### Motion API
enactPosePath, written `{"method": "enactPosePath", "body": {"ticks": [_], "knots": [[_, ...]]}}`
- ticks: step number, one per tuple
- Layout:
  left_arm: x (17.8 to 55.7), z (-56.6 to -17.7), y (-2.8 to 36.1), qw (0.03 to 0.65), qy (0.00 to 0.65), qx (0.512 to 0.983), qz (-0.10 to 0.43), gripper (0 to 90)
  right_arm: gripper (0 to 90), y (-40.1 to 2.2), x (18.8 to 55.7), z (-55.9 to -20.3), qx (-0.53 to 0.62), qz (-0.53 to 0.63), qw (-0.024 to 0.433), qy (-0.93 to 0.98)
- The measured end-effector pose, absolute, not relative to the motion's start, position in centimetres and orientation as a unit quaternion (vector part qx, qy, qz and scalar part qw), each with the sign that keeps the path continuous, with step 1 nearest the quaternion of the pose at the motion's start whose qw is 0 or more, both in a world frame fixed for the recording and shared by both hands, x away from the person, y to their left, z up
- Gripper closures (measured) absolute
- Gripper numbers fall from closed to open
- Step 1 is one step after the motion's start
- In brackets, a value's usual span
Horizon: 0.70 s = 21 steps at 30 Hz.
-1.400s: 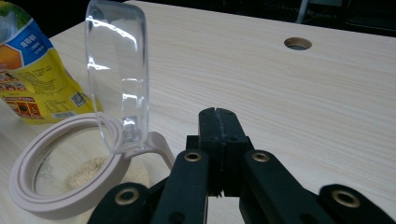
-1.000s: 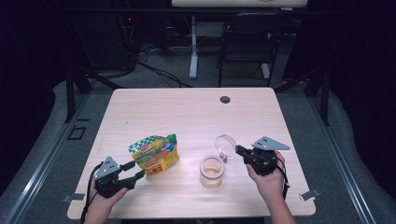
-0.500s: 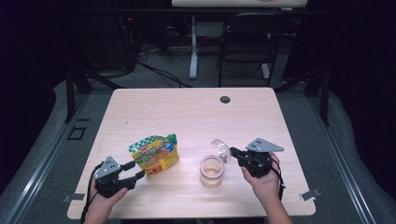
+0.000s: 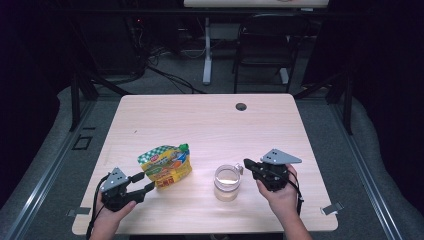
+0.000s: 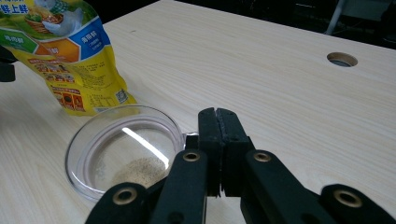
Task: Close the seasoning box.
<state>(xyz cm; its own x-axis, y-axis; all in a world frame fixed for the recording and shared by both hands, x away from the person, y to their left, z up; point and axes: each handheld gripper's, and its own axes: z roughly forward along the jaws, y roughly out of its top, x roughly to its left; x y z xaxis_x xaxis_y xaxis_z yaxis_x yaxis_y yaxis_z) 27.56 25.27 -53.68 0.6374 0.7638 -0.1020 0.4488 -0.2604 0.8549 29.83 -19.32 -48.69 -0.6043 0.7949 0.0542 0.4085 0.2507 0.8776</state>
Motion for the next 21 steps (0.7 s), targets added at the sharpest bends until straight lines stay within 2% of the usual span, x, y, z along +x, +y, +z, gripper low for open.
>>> {"method": "enactPosePath", "body": {"ticks": [21], "knots": [[26.8,-52.8,27.1,0.487,0.414,0.746,0.186,44.0,87.3,-21.5,30.1,-48.7,0.424,0.474,0.214,0.741]]}}
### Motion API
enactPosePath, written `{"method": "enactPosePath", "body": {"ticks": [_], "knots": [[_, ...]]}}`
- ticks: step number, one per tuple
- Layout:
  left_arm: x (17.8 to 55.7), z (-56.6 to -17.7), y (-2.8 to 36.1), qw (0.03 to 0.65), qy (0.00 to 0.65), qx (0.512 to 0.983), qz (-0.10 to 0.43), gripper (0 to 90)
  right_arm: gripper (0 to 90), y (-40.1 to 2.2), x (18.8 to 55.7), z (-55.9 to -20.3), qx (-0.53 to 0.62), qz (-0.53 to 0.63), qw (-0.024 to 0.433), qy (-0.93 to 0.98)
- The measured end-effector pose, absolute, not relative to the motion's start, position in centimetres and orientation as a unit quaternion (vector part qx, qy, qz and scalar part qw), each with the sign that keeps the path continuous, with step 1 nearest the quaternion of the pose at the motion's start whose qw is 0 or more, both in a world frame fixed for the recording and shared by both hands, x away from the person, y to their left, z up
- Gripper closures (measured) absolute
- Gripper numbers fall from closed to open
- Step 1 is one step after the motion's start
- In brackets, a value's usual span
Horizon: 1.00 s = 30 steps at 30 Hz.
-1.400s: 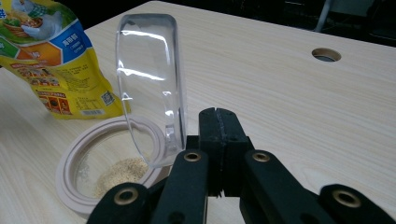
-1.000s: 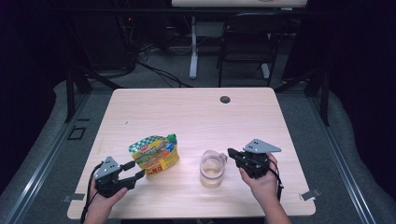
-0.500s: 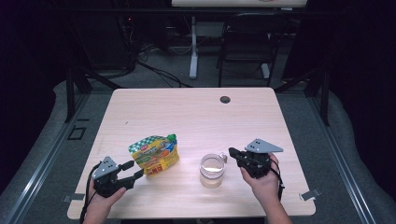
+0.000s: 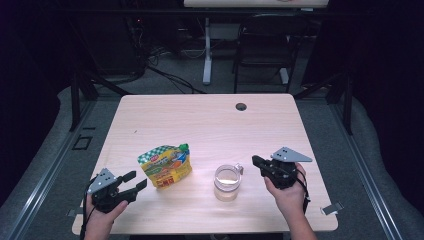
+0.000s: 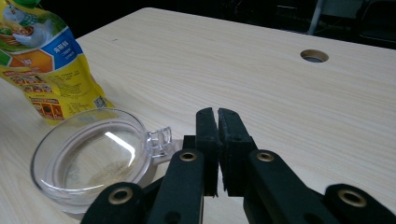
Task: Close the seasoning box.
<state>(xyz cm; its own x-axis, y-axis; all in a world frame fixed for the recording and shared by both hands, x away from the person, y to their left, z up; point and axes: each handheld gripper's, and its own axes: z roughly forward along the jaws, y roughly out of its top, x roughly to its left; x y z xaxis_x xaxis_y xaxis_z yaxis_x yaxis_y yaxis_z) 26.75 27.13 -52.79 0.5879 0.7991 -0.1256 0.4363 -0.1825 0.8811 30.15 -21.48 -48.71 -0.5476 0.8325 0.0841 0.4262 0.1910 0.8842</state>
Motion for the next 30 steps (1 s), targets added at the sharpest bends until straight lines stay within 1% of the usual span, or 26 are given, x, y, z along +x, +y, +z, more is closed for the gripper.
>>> {"method": "enactPosePath", "body": {"ticks": [14,18,21,28,30], "knots": [[27.6,-53.2,29.0,0.484,0.444,0.729,0.192,44.0,86.1,-22.3,30.6,-49.7,0.437,0.46,0.228,0.738],[28.0,-53.4,29.5,0.472,0.453,0.731,0.196,44.0,86.0,-22.5,30.8,-50.2,0.444,0.456,0.229,0.737],[28.4,-53.8,29.7,0.471,0.465,0.724,0.196,44.0,85.9,-22.7,30.9,-50.7,0.449,0.448,0.235,0.737],[29.0,-54.1,30.1,0.465,0.482,0.717,0.195,43.3,82.8,-22.8,31.0,-51.6,0.457,0.44,0.235,0.737],[29.2,-54.2,30.2,0.463,0.484,0.716,0.195,43.2,79.8,-22.9,31.0,-51.7,0.46,0.437,0.237,0.736]]}}
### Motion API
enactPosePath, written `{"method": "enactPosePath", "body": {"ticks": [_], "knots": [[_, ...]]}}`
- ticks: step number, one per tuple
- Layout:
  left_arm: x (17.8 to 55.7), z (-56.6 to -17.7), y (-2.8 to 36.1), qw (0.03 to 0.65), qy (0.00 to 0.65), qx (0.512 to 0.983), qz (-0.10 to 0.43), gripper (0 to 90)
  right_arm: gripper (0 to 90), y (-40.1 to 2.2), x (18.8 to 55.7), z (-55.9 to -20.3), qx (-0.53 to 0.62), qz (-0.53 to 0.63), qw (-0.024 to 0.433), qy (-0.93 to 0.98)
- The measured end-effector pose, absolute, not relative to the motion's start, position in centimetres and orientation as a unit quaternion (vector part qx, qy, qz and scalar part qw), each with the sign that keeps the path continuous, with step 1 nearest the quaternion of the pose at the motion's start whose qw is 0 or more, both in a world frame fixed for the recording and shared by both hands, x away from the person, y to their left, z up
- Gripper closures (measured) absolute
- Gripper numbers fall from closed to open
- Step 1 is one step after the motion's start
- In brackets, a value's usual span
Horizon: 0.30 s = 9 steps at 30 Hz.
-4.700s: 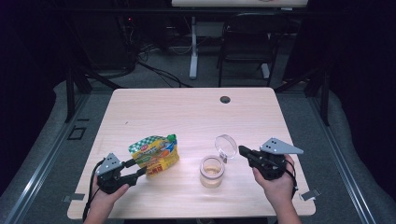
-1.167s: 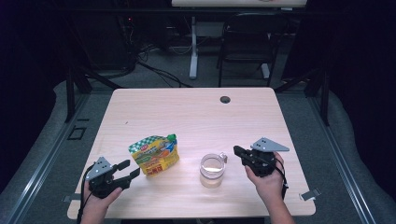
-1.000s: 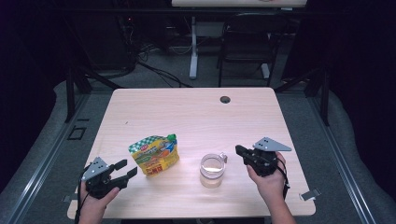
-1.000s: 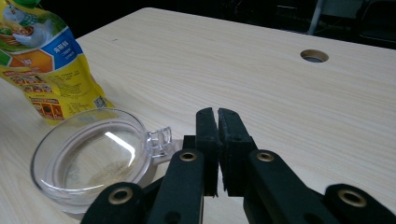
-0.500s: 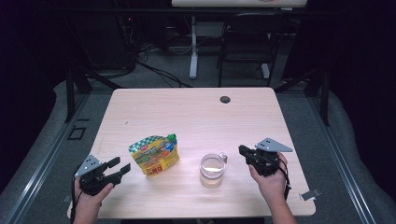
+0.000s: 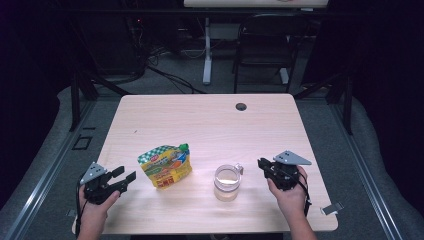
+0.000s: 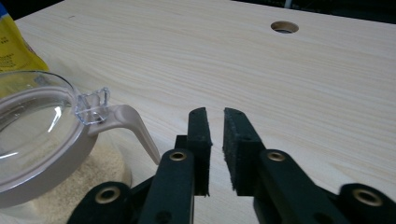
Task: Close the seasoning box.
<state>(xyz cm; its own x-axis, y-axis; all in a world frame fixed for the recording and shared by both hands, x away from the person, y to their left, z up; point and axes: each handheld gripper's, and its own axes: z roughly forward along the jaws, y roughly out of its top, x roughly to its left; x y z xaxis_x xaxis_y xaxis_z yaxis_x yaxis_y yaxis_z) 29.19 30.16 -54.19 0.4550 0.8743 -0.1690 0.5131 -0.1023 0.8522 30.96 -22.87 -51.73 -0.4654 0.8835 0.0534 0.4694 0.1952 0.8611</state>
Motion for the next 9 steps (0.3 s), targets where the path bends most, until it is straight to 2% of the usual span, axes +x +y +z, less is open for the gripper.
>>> {"method": "enactPosePath", "body": {"ticks": [3,6,9], "knots": [[29.36,-54.17,30.19,0.465,0.483,0.716,0.195,43.2,72.0,-23.03,31.0,-51.94,0.463,0.435,0.238,0.735],[29.47,-54.12,30.2,0.465,0.484,0.715,0.195,43.0,58.6,-23.13,30.89,-51.89,0.468,0.436,0.253,0.726],[29.68,-54.16,30.16,0.467,0.484,0.714,0.196,42.4,49.0,-23.19,30.95,-52.17,0.468,0.437,0.261,0.723]]}}
